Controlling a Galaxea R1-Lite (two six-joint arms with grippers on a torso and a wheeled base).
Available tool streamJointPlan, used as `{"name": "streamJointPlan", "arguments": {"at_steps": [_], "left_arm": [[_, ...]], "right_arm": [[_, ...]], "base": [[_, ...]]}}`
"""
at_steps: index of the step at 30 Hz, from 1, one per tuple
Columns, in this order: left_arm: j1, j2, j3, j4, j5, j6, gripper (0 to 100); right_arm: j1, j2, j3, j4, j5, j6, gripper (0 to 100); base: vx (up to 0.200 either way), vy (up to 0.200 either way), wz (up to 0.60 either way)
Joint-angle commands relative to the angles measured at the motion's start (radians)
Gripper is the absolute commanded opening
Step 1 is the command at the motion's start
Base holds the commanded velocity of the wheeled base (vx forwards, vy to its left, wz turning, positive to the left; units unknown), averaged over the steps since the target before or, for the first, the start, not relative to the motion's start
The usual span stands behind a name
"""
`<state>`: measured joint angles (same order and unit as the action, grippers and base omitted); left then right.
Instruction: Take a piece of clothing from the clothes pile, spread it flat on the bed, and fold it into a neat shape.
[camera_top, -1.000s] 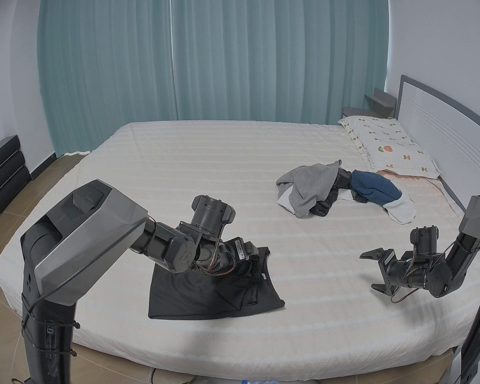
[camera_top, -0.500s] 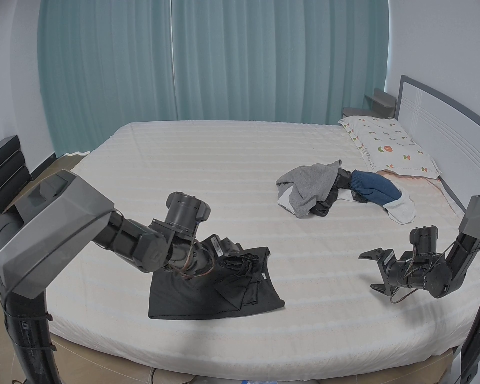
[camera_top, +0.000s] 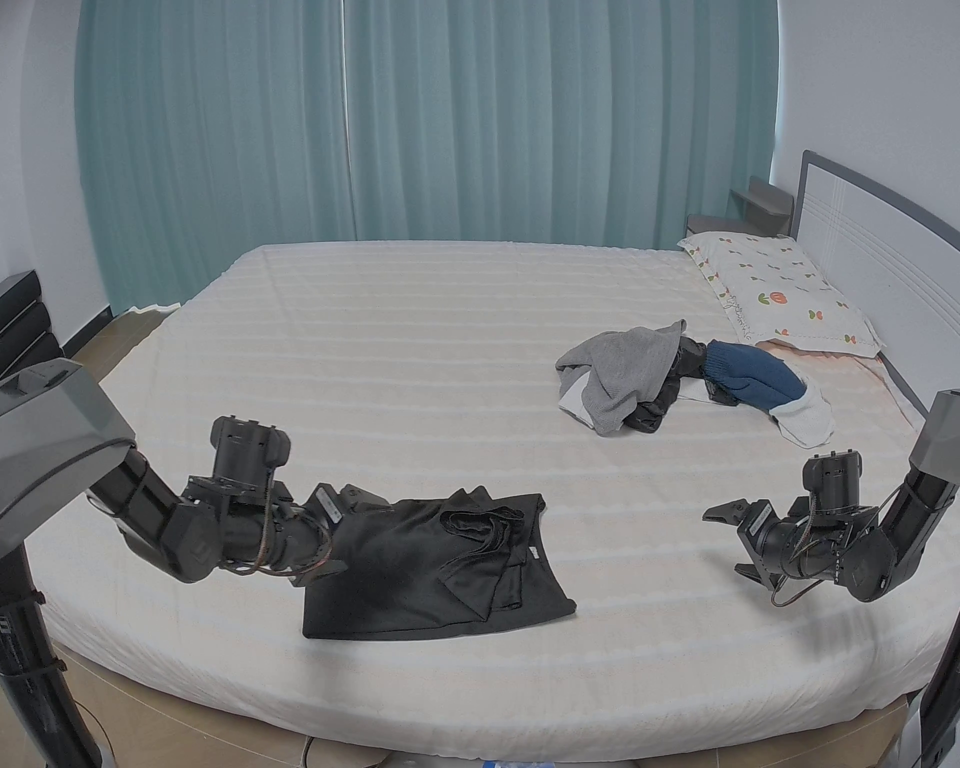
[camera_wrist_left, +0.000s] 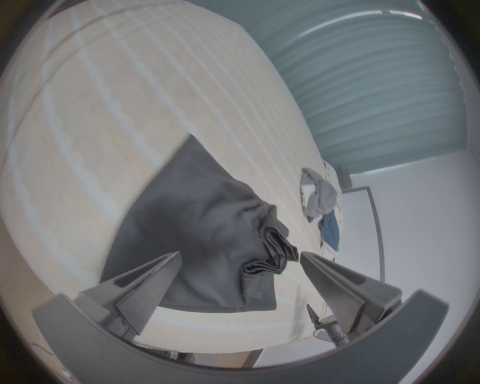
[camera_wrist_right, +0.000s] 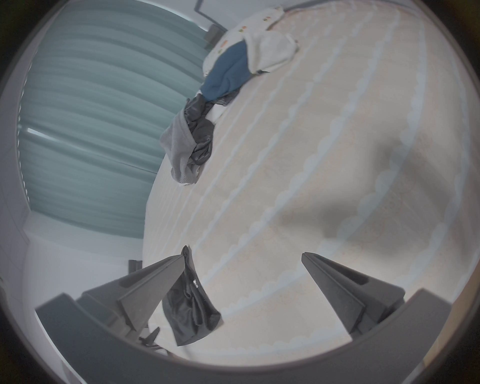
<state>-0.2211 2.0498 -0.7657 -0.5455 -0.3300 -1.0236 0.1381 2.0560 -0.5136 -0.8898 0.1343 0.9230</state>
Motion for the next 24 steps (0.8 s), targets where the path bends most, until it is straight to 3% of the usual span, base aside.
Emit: {"name": "streamJointPlan", "arguments": {"at_steps": [1,8,13,24], "left_arm": [[0.086,-0.017,0.066,-0.016,-0.06,-0.004,100],[0.158,-0.013,0.072,-0.037,-0.173,0.005,100],[0.157,0.009,0.094,-0.09,-0.175,0.019,100],[0.143,0.026,0.137,-0.182,-0.164,0.023,100]], "right_arm": [[0.104,-0.036,-0.031,0.034,-0.068,-0.075,100],[0.247,-0.037,-0.128,0.183,-0.188,-0.179,100],[0.305,-0.016,-0.2,0.27,-0.251,-0.259,100],[0.394,0.073,-0.295,0.379,-0.297,-0.286,100]], "base": [[0.0,0.2,0.0],[0.0,0.2,0.0],[0.0,0.2,0.0],[0.0,0.182,0.0]]}}
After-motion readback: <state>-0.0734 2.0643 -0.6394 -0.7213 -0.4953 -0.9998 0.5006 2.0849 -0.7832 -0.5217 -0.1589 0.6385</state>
